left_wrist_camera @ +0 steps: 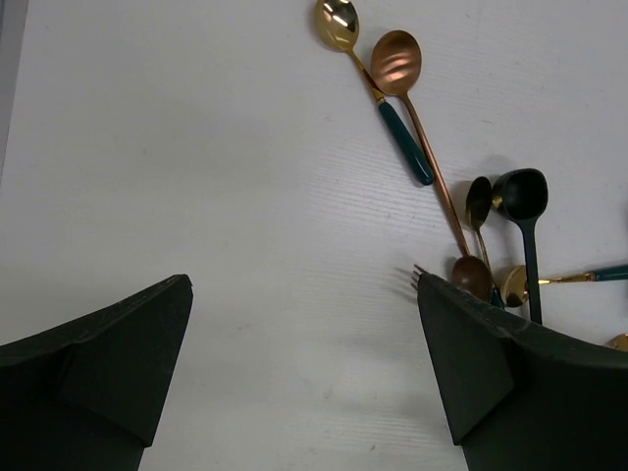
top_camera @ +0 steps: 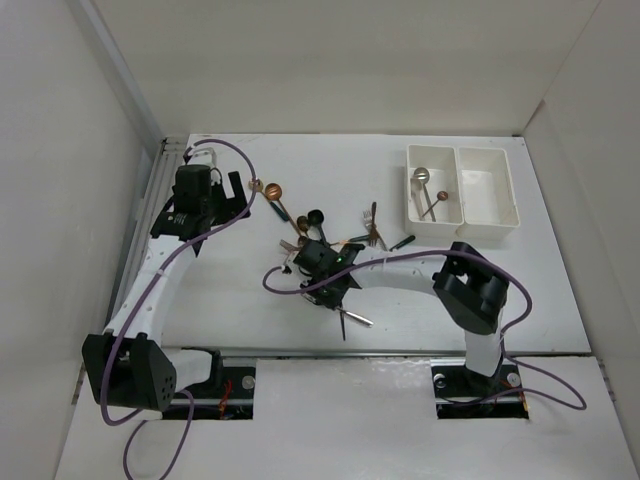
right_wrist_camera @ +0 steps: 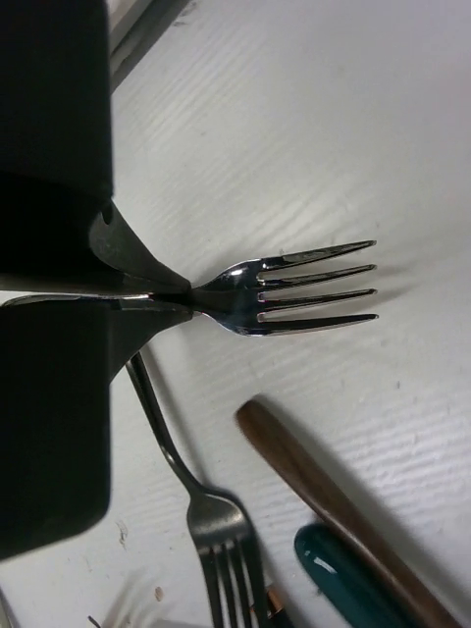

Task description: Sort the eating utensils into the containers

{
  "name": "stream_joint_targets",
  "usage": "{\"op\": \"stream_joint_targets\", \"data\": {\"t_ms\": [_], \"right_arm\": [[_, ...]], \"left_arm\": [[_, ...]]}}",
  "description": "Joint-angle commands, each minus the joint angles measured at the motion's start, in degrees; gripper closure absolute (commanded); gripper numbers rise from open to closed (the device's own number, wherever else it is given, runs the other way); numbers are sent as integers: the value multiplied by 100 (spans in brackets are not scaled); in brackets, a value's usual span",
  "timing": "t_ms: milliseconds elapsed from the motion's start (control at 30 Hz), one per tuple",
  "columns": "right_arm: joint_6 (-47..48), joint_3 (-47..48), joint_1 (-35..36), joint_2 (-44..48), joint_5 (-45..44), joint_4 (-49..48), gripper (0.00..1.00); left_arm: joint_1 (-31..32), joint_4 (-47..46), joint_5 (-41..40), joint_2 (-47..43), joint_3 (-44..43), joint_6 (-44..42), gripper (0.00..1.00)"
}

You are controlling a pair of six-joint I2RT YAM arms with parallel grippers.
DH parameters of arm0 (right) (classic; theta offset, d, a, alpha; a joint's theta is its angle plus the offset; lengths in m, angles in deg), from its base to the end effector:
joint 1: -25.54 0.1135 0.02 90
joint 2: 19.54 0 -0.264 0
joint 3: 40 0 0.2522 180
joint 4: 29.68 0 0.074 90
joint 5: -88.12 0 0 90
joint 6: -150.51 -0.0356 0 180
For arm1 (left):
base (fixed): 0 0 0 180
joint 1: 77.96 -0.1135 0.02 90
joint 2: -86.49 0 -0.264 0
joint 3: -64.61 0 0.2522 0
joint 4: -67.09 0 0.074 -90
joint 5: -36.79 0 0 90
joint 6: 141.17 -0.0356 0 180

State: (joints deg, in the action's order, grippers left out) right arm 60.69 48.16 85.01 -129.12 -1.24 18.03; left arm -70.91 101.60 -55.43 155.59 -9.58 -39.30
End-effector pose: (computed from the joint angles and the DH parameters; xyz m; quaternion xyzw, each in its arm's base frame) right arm 0.1939 0.3295 0.1677 -0.4900 0.8527 0.0944 0.1547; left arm 0.2706 -0.0321 0.3287 -0.0461 0.8621 -0.0664 0.5002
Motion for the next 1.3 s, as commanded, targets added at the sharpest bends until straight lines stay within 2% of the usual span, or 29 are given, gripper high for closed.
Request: {"op": "stream_joint_targets", "data": {"t_ms": [0, 167, 267, 367, 400, 500, 533, 667, 767, 933, 1100, 1200, 1267], "right_arm": [[1025, 329, 118, 200, 252, 296, 100], [1177, 1050, 118, 489, 261, 253, 100], [809, 1507, -372, 894, 453, -134, 100], [379, 1912, -1469, 1184, 533, -354, 100], [316, 2034, -2143, 1306, 385, -415, 100], [315, 2201, -3235, 1387, 130, -416, 100], [315, 2351, -3935, 1387, -132, -416, 100], [684, 2466, -5405, 1238, -766, -679, 100], [904, 2702, -6241, 808, -926, -811, 100], [1018, 2985, -6719, -184, -926, -531, 100], [1019, 3064, -6720, -634, -926, -469, 100], [1019, 3231, -6720, -827, -847, -171, 51], [957, 3284, -6720, -698, -716, -21, 36]], "left_arm": [[-72, -203, -86, -151, 48, -28, 1], [-72, -203, -287, -203, 100, -28, 1], [-72, -203, -419, -257, 101, -80, 1], [-72, -203, -420, -318, 154, -133, 1], [-72, -203, -420, -318, 154, -133, 1], [-72, -255, -472, -371, 215, -133, 1], [-72, -256, -472, -423, 215, -133, 1], [-72, -256, -525, -538, 268, -238, 1], [-72, -309, -648, -591, 321, -291, 1], [-142, -309, -710, -591, 321, -291, 1], [-265, -309, -710, -591, 321, -291, 1], [-265, -309, -710, -591, 321, -291, 1], [-265, -309, -710, -591, 321, -291, 1]]}}
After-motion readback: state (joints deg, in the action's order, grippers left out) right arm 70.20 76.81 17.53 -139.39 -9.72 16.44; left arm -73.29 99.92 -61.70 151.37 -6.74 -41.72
